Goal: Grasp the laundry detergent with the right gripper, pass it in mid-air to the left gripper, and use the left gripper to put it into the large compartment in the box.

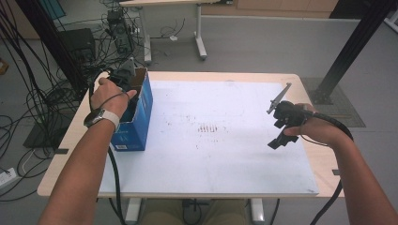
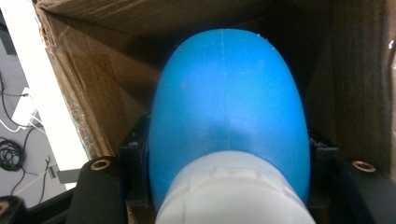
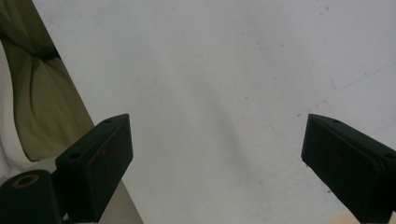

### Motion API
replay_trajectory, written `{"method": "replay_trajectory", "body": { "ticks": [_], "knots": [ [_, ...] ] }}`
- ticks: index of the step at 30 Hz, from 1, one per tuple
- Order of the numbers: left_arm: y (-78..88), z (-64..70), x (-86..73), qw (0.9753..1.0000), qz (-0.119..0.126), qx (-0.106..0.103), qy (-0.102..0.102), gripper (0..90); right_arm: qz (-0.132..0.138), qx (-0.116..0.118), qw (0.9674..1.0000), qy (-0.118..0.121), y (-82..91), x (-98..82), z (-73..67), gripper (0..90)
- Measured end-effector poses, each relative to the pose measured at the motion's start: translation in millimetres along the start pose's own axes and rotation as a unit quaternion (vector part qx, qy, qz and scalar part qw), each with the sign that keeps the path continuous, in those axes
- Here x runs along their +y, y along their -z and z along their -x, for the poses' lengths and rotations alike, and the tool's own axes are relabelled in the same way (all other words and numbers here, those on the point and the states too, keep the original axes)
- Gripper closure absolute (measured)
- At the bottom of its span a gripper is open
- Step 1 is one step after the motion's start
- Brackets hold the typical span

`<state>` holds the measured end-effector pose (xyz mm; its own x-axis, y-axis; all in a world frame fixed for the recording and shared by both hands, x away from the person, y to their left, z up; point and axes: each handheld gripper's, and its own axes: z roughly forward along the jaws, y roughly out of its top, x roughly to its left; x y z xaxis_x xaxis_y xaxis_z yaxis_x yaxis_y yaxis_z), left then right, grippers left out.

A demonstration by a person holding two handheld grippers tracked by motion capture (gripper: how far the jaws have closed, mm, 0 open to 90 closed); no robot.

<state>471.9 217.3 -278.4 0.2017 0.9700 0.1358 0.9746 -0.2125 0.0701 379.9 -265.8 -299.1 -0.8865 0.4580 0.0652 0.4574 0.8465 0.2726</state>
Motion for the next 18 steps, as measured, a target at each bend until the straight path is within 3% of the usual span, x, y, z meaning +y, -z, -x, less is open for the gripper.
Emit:
{"method": "replay_trajectory", "body": {
  "ticks": [18],
  "knots": [
    [-0.3,-0.2,0.0,1.0000,0.001,-0.001,0.001,37.3,0.000,0.001,1.0000,0.001,-1.8,0.3,0.1,8.8]
  ]
}}
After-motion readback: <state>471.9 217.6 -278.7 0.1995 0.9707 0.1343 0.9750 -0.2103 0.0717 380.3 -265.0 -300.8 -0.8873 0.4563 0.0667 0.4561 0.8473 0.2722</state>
